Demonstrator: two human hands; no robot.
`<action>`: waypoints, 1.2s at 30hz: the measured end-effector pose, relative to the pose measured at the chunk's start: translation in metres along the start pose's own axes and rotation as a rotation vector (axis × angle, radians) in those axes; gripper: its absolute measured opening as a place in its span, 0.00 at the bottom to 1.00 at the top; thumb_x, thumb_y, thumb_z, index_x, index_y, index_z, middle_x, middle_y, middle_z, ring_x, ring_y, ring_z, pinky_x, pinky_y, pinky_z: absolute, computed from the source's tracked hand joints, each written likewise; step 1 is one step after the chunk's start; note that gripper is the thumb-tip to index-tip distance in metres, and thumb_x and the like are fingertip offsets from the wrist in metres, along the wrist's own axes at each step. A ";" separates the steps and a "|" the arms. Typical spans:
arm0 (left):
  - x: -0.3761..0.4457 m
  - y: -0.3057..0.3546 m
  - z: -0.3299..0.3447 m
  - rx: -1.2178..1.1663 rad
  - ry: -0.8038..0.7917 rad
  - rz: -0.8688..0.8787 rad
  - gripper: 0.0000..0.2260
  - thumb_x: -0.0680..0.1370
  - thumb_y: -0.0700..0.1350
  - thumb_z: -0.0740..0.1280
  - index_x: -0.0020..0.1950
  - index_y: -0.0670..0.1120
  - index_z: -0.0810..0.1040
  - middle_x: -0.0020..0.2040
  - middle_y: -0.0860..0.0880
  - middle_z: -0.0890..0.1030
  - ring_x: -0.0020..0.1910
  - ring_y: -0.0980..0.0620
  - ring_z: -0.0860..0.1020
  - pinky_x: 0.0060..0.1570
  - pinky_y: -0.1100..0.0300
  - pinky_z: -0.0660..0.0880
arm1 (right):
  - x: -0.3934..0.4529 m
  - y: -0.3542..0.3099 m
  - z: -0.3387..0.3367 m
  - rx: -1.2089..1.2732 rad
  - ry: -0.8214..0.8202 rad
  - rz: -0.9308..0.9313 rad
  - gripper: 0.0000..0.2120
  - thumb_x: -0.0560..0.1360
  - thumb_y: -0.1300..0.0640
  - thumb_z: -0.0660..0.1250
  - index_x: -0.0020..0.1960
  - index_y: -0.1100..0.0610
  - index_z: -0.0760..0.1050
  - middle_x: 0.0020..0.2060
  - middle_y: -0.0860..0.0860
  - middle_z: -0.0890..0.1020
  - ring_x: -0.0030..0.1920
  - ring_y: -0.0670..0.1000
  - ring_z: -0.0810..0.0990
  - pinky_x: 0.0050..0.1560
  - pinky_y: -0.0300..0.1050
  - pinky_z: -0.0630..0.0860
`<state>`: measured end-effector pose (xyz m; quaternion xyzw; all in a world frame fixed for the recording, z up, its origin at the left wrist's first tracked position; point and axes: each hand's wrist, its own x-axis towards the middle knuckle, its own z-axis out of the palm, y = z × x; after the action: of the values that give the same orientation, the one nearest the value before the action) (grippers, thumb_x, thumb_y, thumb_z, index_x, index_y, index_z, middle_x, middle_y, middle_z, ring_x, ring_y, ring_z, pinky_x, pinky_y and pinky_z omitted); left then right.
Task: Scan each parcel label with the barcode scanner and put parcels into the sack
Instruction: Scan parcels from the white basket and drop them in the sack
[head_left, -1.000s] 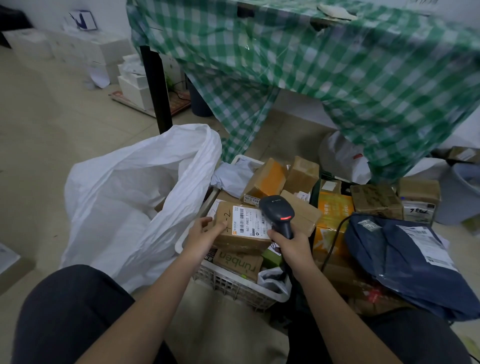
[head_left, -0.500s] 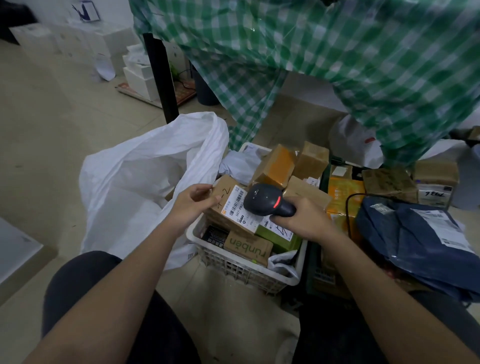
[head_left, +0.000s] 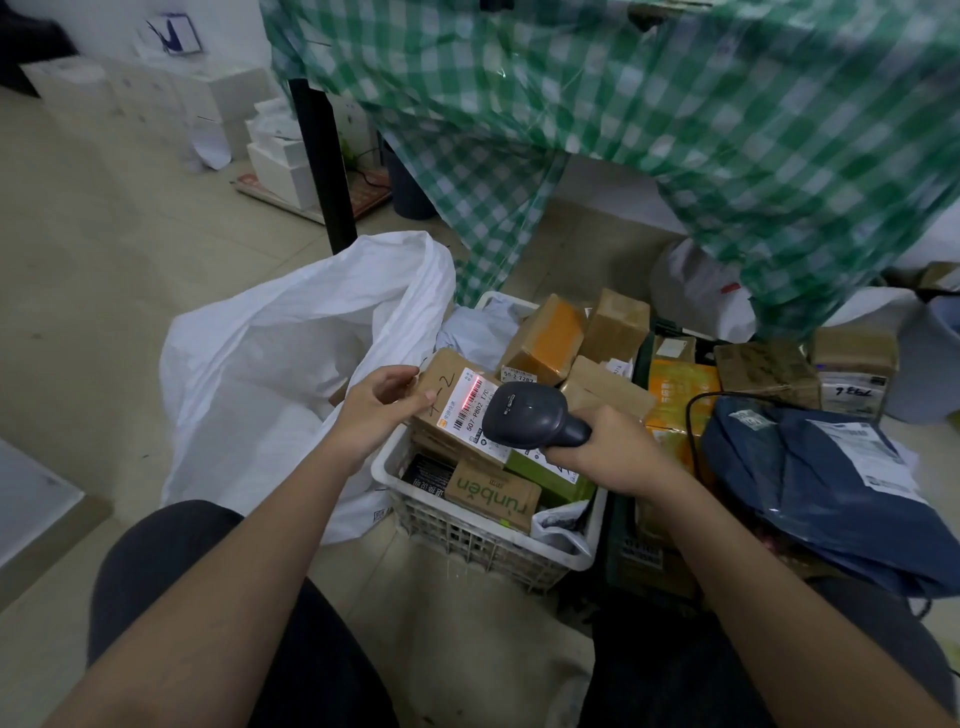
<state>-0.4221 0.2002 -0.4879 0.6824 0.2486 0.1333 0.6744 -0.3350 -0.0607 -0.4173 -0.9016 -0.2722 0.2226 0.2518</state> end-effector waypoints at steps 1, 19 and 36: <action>-0.001 0.002 0.000 -0.001 0.001 0.001 0.14 0.70 0.42 0.76 0.54 0.50 0.80 0.55 0.51 0.82 0.57 0.55 0.79 0.54 0.65 0.74 | 0.000 0.000 0.000 0.003 -0.001 -0.002 0.11 0.71 0.52 0.72 0.35 0.55 0.74 0.28 0.49 0.75 0.30 0.46 0.73 0.32 0.41 0.66; -0.005 0.015 -0.073 -0.033 0.383 0.113 0.16 0.73 0.43 0.74 0.59 0.48 0.77 0.54 0.53 0.79 0.53 0.58 0.77 0.48 0.69 0.72 | 0.057 -0.050 0.046 0.332 0.207 -0.065 0.09 0.69 0.48 0.72 0.37 0.50 0.74 0.27 0.46 0.76 0.33 0.51 0.77 0.37 0.51 0.76; 0.080 -0.012 -0.078 0.481 0.187 0.100 0.20 0.79 0.49 0.65 0.71 0.46 0.71 0.73 0.49 0.65 0.74 0.52 0.60 0.71 0.53 0.61 | 0.127 -0.043 0.054 0.416 0.270 0.109 0.13 0.70 0.48 0.74 0.36 0.55 0.75 0.26 0.51 0.74 0.31 0.53 0.75 0.35 0.48 0.72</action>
<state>-0.3970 0.3084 -0.5082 0.8191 0.3005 0.1660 0.4596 -0.2845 0.0652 -0.4678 -0.8653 -0.1354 0.1647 0.4536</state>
